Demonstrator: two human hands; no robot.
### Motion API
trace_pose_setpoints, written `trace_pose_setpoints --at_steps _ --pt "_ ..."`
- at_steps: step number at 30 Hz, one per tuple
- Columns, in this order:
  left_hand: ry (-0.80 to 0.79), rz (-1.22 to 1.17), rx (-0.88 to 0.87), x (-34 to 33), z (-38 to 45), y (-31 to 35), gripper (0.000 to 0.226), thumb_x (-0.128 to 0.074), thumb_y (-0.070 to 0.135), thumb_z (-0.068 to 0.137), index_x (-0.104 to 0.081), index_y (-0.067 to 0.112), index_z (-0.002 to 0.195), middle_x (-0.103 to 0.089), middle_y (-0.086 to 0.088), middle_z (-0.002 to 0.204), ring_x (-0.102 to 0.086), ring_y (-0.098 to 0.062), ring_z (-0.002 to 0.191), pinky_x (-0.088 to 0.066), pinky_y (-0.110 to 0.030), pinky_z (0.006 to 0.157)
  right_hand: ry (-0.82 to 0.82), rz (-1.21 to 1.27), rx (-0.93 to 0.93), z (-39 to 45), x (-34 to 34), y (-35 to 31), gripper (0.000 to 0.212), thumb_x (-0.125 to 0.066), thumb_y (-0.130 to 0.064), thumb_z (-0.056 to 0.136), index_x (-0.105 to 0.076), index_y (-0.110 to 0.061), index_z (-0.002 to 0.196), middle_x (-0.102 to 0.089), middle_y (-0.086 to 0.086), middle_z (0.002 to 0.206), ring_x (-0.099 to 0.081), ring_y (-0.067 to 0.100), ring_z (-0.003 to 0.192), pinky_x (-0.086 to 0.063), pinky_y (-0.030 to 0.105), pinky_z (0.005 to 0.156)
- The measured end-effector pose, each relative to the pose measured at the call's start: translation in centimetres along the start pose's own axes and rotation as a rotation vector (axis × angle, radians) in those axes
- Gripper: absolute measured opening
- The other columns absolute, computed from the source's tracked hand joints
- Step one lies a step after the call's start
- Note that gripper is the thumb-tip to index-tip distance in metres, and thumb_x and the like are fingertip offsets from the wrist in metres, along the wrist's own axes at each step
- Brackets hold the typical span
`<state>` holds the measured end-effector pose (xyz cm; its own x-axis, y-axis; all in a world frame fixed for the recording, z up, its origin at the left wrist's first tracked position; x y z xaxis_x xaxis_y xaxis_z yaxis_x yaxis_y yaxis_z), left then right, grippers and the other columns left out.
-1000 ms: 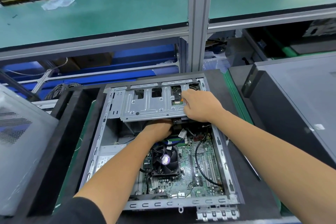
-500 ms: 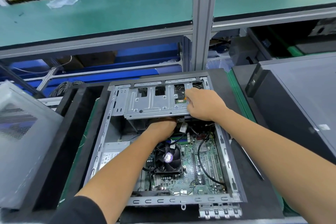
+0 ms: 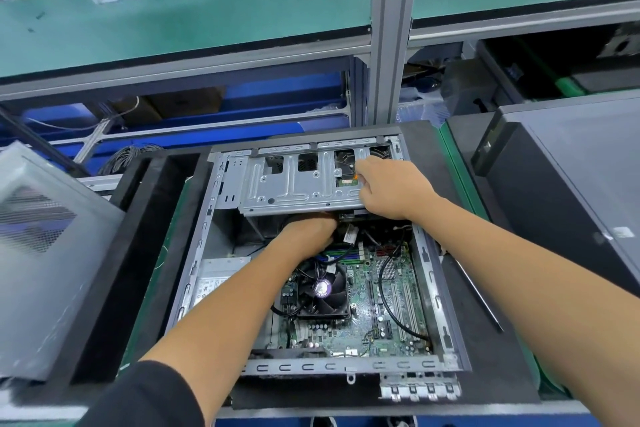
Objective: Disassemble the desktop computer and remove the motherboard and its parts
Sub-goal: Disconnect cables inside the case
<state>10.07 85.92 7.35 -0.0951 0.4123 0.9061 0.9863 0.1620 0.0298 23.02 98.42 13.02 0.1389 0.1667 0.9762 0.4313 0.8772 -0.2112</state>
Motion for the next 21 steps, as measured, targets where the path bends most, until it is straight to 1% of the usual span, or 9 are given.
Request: trace_pose_setpoints --at_steps 3,5,7,10,12,15,17,19,21 --pt "-0.004 -0.079 0.036 0.2 -0.2 0.0 0.017 -0.047 0.016 0.097 -0.055 0.003 0.103 -0.059 -0.011 0.094 -0.054 -0.028 0.081 -0.037 -0.031 0.064 0.001 -0.009 -0.008 0.0 0.1 0.0 0.005 -0.042 -0.021 0.091 -0.038 -0.02 0.089 -0.046 -0.001 0.087 -0.041 0.021 0.059 -0.024 0.031 0.053" --pt "-0.01 -0.145 0.07 0.1 -0.4 -0.1 0.013 -0.045 0.021 0.097 -0.051 0.009 0.094 -0.051 -0.003 0.081 -0.049 -0.025 0.076 -0.036 -0.03 0.062 -0.002 -0.009 -0.008 0.0 0.2 -0.1 0.005 -0.042 -0.021 0.091 -0.038 -0.019 0.089 -0.045 -0.002 0.087 -0.04 0.02 0.058 -0.026 0.031 0.054" --pt "0.011 -0.212 0.113 0.0 -0.6 -0.1 0.02 -0.043 0.027 0.097 -0.043 0.013 0.082 -0.044 0.003 0.071 -0.047 -0.023 0.071 -0.032 -0.031 0.056 -0.001 -0.006 -0.006 0.0 0.2 -0.2 0.005 -0.042 -0.021 0.091 -0.038 -0.019 0.088 -0.046 -0.001 0.086 -0.039 0.018 0.056 -0.027 0.031 0.053" --pt "0.075 -0.316 0.143 0.1 -1.0 0.1 0.03 -0.043 0.03 0.096 -0.041 0.017 0.07 -0.046 0.001 0.066 -0.045 -0.019 0.06 -0.028 -0.029 0.049 0.0 -0.009 -0.008 0.0 0.2 -0.2 0.005 -0.041 -0.021 0.092 -0.038 -0.02 0.088 -0.046 -0.002 0.085 -0.042 0.019 0.058 -0.026 0.031 0.052" --pt "0.098 -0.333 0.123 -0.1 -1.4 0.2 0.03 -0.046 0.03 0.095 -0.043 0.017 0.068 -0.048 0.0 0.064 -0.047 -0.021 0.059 -0.027 -0.028 0.047 0.002 -0.013 -0.008 0.0 0.2 -0.2 0.006 -0.041 -0.022 0.092 -0.038 -0.02 0.088 -0.047 -0.002 0.086 -0.043 0.02 0.059 -0.026 0.031 0.052" --pt "0.091 -0.343 0.107 -0.2 -2.1 0.0 0.03 -0.048 0.036 0.096 -0.053 0.012 0.08 -0.052 -0.001 0.069 -0.053 -0.023 0.065 -0.034 -0.029 0.051 0.006 -0.017 -0.004 0.0 0.1 -0.2 0.006 -0.041 -0.022 0.093 -0.04 -0.019 0.088 -0.051 0.001 0.088 -0.047 0.023 0.061 -0.03 0.031 0.054" --pt "0.084 -0.356 0.105 -0.4 -2.4 -0.2 0.034 -0.046 0.044 0.097 -0.053 0.011 0.087 -0.053 -0.002 0.076 -0.055 -0.024 0.07 -0.038 -0.031 0.056 0.006 -0.021 -0.003 0.0 0.1 -0.3 0.006 -0.041 -0.023 0.092 -0.041 -0.018 0.088 -0.052 0.001 0.089 -0.048 0.023 0.062 -0.03 0.032 0.054" --pt "0.08 -0.359 0.099 -0.3 -2.9 -0.1 0.041 -0.042 0.053 0.096 -0.05 0.013 0.091 -0.053 0.0 0.079 -0.053 -0.021 0.07 -0.035 -0.032 0.055 0.004 -0.02 -0.005 0.0 0.1 -0.3 0.006 -0.041 -0.023 0.092 -0.041 -0.018 0.088 -0.052 0.001 0.089 -0.048 0.023 0.062 -0.028 0.031 0.052" --pt "0.062 -0.368 0.082 0.0 -3.4 0.0 0.054 -0.037 0.06 0.095 -0.049 0.009 0.108 -0.056 -0.003 0.09 -0.054 -0.022 0.08 -0.033 -0.033 0.057 0.008 -0.02 -0.007 -0.1 0.1 -0.4 0.006 -0.041 -0.023 0.092 -0.041 -0.019 0.088 -0.051 0.0 0.088 -0.048 0.024 0.062 -0.027 0.032 0.052"
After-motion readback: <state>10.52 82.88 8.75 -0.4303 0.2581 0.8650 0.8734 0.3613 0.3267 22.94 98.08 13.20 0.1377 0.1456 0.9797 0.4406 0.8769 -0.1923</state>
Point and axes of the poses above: each hand's wrist, its own z-axis towards the middle knuckle, its own x-axis out of the back of the hand, y = z × x, the point moved 1 cm from there along z, towards the middle knuckle
